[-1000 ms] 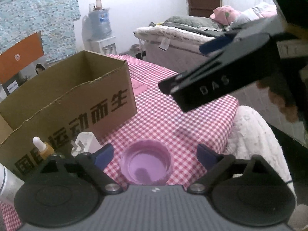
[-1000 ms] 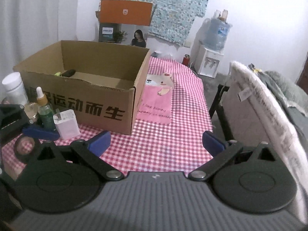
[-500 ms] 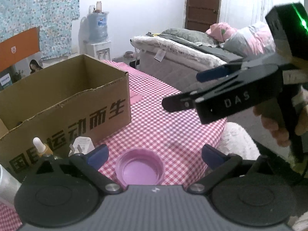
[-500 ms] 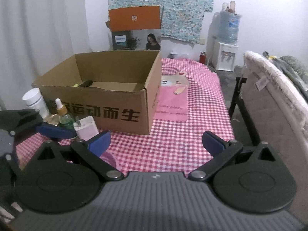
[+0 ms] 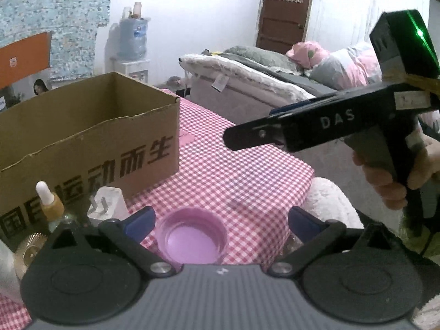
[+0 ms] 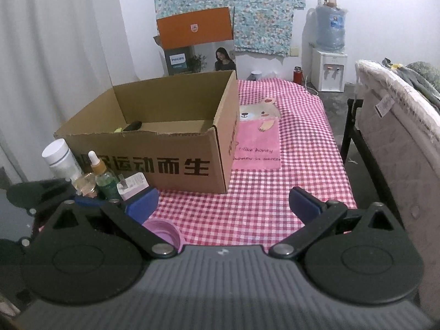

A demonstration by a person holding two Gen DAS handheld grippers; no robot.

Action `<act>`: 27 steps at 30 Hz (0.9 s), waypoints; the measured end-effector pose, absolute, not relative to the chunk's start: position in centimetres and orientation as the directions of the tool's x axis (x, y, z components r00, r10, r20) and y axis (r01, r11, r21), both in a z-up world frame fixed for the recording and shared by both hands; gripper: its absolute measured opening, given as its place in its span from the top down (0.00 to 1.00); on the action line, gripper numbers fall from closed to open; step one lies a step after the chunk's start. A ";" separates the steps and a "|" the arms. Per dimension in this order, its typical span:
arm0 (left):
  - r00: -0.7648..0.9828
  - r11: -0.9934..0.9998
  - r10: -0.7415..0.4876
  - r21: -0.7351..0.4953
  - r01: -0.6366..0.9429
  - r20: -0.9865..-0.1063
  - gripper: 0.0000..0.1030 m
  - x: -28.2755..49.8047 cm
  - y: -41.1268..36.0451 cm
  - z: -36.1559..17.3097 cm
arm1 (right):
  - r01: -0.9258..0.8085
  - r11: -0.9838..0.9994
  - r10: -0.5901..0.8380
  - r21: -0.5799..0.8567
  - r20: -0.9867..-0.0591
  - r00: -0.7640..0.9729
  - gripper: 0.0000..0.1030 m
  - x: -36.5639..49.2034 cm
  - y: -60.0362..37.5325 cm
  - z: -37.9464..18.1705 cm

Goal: Organize rigid objects
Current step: 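Reach the right gripper to the pink plastic lid and close on its rim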

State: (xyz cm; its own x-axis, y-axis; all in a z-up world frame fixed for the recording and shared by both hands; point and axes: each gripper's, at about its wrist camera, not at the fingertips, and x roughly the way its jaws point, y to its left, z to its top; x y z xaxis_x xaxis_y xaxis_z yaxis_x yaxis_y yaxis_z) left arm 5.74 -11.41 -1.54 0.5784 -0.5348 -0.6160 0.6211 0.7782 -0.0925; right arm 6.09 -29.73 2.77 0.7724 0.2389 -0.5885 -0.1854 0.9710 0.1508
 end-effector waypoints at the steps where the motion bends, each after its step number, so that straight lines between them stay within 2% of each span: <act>1: 0.582 0.781 -0.532 -0.092 0.617 -0.615 0.00 5.8 -11.3 -1.6 | -0.184 0.970 0.241 0.156 -0.588 0.772 0.01 6.1 -29.8 2.7; 7: 0.553 0.771 -0.543 -0.116 0.626 -0.632 0.00 5.9 -11.5 -1.8 | -0.194 0.960 0.277 0.202 -0.588 0.760 0.01 6.3 -29.8 2.4; 19: 0.565 0.785 -0.453 -0.008 0.619 -0.689 0.00 5.6 -12.8 -3.4 | -0.227 0.939 0.340 0.257 -0.612 0.714 0.02 6.1 -29.4 0.9; 23: 0.575 0.796 -0.435 0.002 0.605 -0.693 0.01 5.9 -12.9 -3.7 | -0.228 0.932 0.358 0.280 -0.626 0.693 0.03 6.1 -29.8 0.1; 27: 0.597 0.803 -0.384 0.064 0.593 -0.705 0.05 6.3 -13.5 -4.3 | -0.248 0.921 0.387 0.299 -0.644 0.661 0.08 6.2 -29.4 -0.9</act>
